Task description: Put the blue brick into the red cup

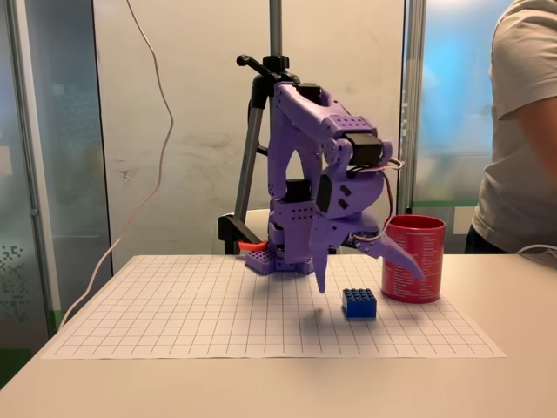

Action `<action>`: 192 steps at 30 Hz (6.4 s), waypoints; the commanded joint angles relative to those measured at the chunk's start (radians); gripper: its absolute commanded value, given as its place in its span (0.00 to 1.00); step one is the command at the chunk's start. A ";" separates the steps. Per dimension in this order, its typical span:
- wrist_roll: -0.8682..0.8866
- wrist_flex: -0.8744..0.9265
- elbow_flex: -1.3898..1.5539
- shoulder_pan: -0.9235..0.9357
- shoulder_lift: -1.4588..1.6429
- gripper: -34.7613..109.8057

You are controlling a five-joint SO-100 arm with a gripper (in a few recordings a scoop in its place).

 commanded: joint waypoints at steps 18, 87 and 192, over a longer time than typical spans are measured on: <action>0.009 -0.097 0.029 -0.014 -0.012 0.24; 1.081 0.276 -0.385 -0.723 0.499 0.24; 1.060 -0.064 -0.091 0.422 1.454 0.24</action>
